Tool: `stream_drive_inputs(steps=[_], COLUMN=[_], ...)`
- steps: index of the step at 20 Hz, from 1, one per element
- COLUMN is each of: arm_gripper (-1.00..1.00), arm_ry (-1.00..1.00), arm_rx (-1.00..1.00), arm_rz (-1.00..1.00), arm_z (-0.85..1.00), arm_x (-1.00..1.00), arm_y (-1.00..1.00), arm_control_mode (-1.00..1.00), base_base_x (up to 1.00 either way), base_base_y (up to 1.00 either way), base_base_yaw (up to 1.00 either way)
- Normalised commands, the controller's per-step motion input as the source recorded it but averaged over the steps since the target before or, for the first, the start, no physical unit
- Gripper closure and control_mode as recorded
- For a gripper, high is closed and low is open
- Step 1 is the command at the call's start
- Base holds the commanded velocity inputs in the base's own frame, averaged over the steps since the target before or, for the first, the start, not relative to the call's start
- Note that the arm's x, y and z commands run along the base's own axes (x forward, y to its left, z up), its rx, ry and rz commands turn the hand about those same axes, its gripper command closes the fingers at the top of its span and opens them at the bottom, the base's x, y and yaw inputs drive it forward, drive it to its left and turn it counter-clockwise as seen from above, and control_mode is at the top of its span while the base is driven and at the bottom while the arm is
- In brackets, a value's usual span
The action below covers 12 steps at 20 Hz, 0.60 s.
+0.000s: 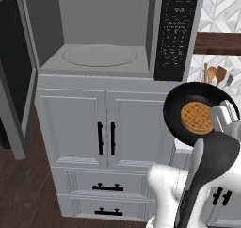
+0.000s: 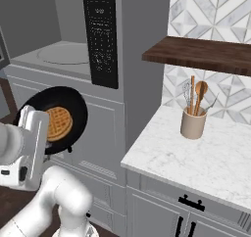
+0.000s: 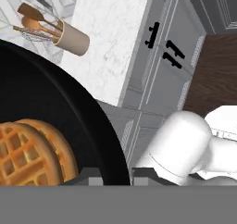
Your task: Open the microwave, place the bowl with waffle inside the microwave, then close the microwave door and turn it on.
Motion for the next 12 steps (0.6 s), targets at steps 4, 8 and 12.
stream_drive_inputs(steps=[4,8,12], arm_gripper=[1.00,1.00,1.00], arm_ry=[-0.12,0.18,0.06], arm_rx=[0.04,0.00,0.00], arm_rz=[0.02,0.06,0.01], arm_z=[0.38,0.63,0.39], arm_x=[0.10,0.33,0.43], arm_y=[0.56,0.96,0.86], arm_control_mode=[-1.00,-1.00,-1.00], base_base_x=[0.00,0.00,0.00], base_base_y=[0.00,0.00,0.00], base_base_yaw=[0.00,0.00,0.00])
